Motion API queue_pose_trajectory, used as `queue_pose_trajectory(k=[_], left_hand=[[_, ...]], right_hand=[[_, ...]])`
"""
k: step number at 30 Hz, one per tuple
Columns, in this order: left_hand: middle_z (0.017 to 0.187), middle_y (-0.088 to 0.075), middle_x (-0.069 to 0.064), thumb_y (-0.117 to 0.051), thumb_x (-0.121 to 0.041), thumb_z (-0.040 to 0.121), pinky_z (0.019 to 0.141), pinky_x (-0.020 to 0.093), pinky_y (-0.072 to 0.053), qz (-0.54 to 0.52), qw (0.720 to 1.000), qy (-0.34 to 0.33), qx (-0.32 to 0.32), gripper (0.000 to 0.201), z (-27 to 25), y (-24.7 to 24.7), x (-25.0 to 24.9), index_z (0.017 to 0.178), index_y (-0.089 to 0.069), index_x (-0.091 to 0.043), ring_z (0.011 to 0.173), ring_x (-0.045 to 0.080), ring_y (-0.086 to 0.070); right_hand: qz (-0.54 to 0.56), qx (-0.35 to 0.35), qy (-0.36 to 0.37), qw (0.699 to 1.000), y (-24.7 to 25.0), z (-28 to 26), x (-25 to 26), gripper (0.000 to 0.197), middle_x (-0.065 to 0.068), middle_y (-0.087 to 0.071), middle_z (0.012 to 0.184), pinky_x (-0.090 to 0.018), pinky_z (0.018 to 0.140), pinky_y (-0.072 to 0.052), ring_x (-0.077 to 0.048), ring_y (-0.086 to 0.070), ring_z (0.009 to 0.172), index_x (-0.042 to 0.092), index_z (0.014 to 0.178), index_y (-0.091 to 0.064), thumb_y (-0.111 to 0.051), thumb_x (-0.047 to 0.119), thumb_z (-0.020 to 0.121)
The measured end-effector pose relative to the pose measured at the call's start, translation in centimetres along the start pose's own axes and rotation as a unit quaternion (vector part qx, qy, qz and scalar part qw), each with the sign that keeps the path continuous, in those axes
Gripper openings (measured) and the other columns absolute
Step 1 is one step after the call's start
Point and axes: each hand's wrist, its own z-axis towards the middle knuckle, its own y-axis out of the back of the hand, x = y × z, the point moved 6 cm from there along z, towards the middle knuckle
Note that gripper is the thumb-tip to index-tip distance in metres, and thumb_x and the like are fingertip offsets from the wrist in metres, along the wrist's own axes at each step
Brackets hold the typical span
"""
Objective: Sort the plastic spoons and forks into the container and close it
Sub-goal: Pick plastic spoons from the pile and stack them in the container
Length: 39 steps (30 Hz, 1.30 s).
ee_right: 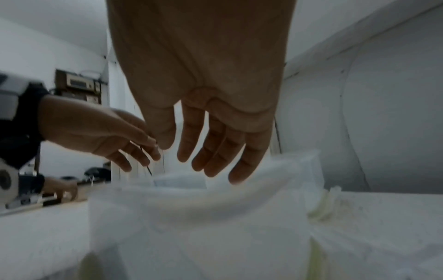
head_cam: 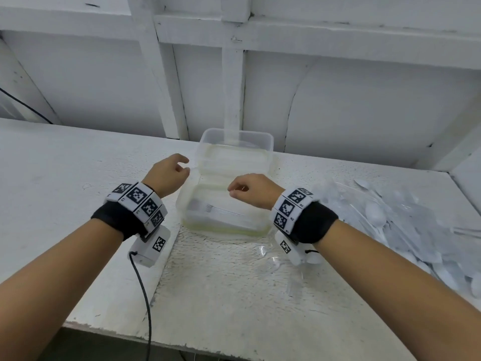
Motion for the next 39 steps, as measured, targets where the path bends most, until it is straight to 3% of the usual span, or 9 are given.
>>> queue_pose_trajectory(k=[6, 12, 18, 21, 23, 29, 34, 36, 39], left_hand=[[0.1, -0.059, -0.002, -0.047, -0.021, 0.095, 0.077, 0.02, -0.036, -0.046, 0.992, -0.113, -0.03, 0.025, -3.7, -0.6, -6.6, 0.116, -0.06, -0.015, 0.092, 0.012, -0.053], [0.099, -0.064, -0.003, -0.051, -0.022, 0.094, 0.077, 0.015, -0.044, -0.04, 0.962, -0.25, 0.1, 0.02, -8.1, -8.3, -14.5, 0.109, -0.063, -0.016, 0.09, 0.01, -0.057], [0.124, -0.048, 0.005, -0.057, -0.038, 0.089, 0.093, 0.03, -0.041, 0.235, 0.867, -0.334, 0.287, 0.039, -12.0, -18.4, -17.1, 0.121, -0.056, -0.016, 0.112, 0.02, -0.046], [0.126, -0.044, 0.008, -0.056, -0.038, 0.089, 0.095, 0.038, -0.041, 0.367, 0.814, -0.353, 0.28, 0.041, -12.6, -20.3, -16.6, 0.123, -0.055, -0.016, 0.115, 0.027, -0.041], [0.125, -0.046, 0.008, -0.049, -0.027, 0.094, 0.094, 0.038, -0.04, 0.374, 0.809, -0.373, 0.259, 0.031, -12.6, -20.5, -16.7, 0.12, -0.059, -0.015, 0.112, 0.027, -0.043], [0.114, -0.052, -0.003, -0.045, -0.037, 0.095, 0.087, 0.027, -0.037, 0.25, 0.864, -0.363, 0.244, 0.03, -12.2, -17.6, -17.1, 0.109, -0.063, -0.018, 0.106, 0.016, -0.047], [0.098, -0.053, -0.012, -0.059, -0.046, 0.075, 0.077, 0.014, -0.039, -0.042, 0.936, -0.24, 0.253, 0.026, -10.9, -14.3, -16.3, 0.078, -0.058, -0.021, 0.09, 0.001, -0.052], [0.105, -0.061, -0.014, -0.059, -0.037, 0.068, 0.081, 0.016, -0.041, -0.215, 0.928, -0.173, 0.249, 0.026, -10.5, -13.4, -15.8, 0.075, -0.061, -0.012, 0.096, -0.002, -0.055], [0.103, -0.071, -0.005, -0.059, -0.022, 0.073, 0.078, 0.019, -0.047, -0.423, 0.865, -0.091, 0.252, 0.015, -10.6, -12.9, -15.5, 0.073, -0.063, -0.008, 0.096, 0.008, -0.062]], right_hand=[[0.06, -0.1, -0.002, 0.993, 6.3, -8.2, -3.3, 0.022, 0.009, -0.061, 0.102, -0.013, 0.085, -0.04, -0.005, -0.056, 0.096, 0.015, 0.111, -0.066, -0.056, 0.023, 0.092], [0.047, -0.119, -0.077, 0.989, 6.9, -16.7, -10.0, 0.021, 0.006, -0.064, 0.102, -0.014, 0.084, -0.044, -0.007, -0.059, 0.094, 0.015, 0.11, -0.066, -0.056, 0.021, 0.092], [0.038, -0.12, -0.118, 0.985, 5.3, -21.3, -14.3, 0.02, 0.001, -0.065, 0.103, -0.006, 0.077, -0.04, -0.007, -0.058, 0.091, 0.017, 0.108, -0.067, -0.057, 0.02, 0.091], [0.035, -0.132, -0.115, 0.984, 5.2, -22.3, -14.8, 0.019, 0.002, -0.065, 0.101, -0.007, 0.077, -0.039, -0.005, -0.057, 0.089, 0.015, 0.107, -0.067, -0.057, 0.019, 0.092], [0.038, -0.141, -0.11, 0.983, 5.2, -22.7, -14.9, 0.018, 0.002, -0.066, 0.1, -0.008, 0.077, -0.04, -0.005, -0.057, 0.088, 0.015, 0.106, -0.068, -0.057, 0.019, 0.091], [0.04, -0.141, -0.091, 0.985, 5.4, -21.9, -14.3, 0.018, 0.002, -0.067, 0.1, -0.009, 0.077, -0.041, -0.008, -0.059, 0.089, 0.016, 0.106, -0.067, -0.055, 0.019, 0.092], [-0.023, -0.077, -0.105, 0.991, 4.6, -19.2, -13.6, 0.03, -0.001, -0.057, 0.105, -0.019, 0.075, -0.04, -0.011, -0.053, 0.085, 0.023, 0.123, -0.059, -0.047, 0.017, 0.096], [-0.095, -0.016, -0.116, 0.989, 3.6, -17.8, -13.6, 0.039, -0.005, -0.049, 0.114, -0.023, 0.076, -0.039, -0.015, -0.051, 0.087, 0.028, 0.131, -0.051, -0.042, 0.013, 0.096], [-0.132, 0.022, -0.144, 0.981, 2.6, -16.6, -13.8, 0.036, -0.007, -0.052, 0.124, -0.028, 0.083, -0.042, -0.021, -0.056, 0.101, 0.021, 0.129, -0.054, -0.038, 0.015, 0.097]])
